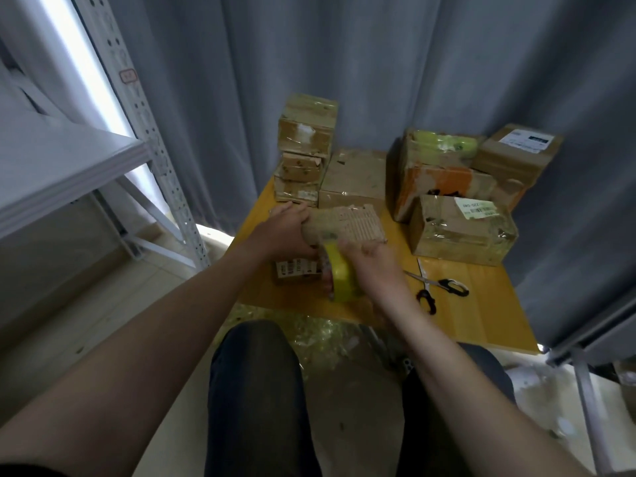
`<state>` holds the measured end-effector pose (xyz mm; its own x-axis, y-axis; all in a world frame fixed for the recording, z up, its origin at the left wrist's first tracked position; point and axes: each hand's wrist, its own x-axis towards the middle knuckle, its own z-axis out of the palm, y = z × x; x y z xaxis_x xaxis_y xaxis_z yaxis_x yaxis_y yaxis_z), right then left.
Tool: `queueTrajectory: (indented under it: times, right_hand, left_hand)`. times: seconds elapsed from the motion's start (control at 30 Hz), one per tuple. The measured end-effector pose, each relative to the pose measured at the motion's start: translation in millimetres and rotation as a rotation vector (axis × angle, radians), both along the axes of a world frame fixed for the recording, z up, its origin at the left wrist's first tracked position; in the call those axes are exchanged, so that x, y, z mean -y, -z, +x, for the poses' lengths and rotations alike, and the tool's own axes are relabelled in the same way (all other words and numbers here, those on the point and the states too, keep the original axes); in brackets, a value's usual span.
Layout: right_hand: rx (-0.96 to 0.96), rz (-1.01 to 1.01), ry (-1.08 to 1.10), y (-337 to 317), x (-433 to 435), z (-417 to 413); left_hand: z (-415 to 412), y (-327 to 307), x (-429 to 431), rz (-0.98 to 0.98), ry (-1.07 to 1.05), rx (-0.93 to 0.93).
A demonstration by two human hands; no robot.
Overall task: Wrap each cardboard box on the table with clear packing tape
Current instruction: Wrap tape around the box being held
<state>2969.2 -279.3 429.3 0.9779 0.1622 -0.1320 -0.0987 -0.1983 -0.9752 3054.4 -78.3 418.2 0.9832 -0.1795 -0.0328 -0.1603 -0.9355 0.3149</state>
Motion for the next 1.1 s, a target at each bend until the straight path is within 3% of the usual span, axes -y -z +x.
queueTrajectory:
  times: [0.33,0.43,0.53,0.6,0.7,0.93,1.1]
  right_hand:
    - [-0.003,-0.030,0.189,45.0,-5.4,-22.6]
    - [0.253,-0.204,0.191,41.2,2.0,-18.7]
    - [0.546,-0.576,-0.097,19.2,-2.5,-9.8]
    - [0.520,-0.834,-0.309,10.0,-11.8,-1.4]
    - [0.485,-1.114,-0.390,7.6,-25.4,18.6]
    - [0.333,-1.126,-0.453,2.0,-52.6,96.7]
    - [0.291,-1.109,-0.454,-5.3,-54.7,109.8]
  left_hand:
    - [3.9,6.3,-6.3,0.035,0.047,-0.031]
    - [4.3,5.5,-6.1,0.078,0.056,-0.045]
    - [3.0,2.5,-4.8,0.107,0.064,-0.054]
    - [3.8,3.9,-5.5,0.102,0.072,-0.061]
    - [3.3,3.9,-7.3,0.070,0.114,-0.033]
    - [0.1,1.1,-7.0,0.038,0.251,0.067]
    - [1.8,11.9,-12.2,-0.047,0.149,0.046]
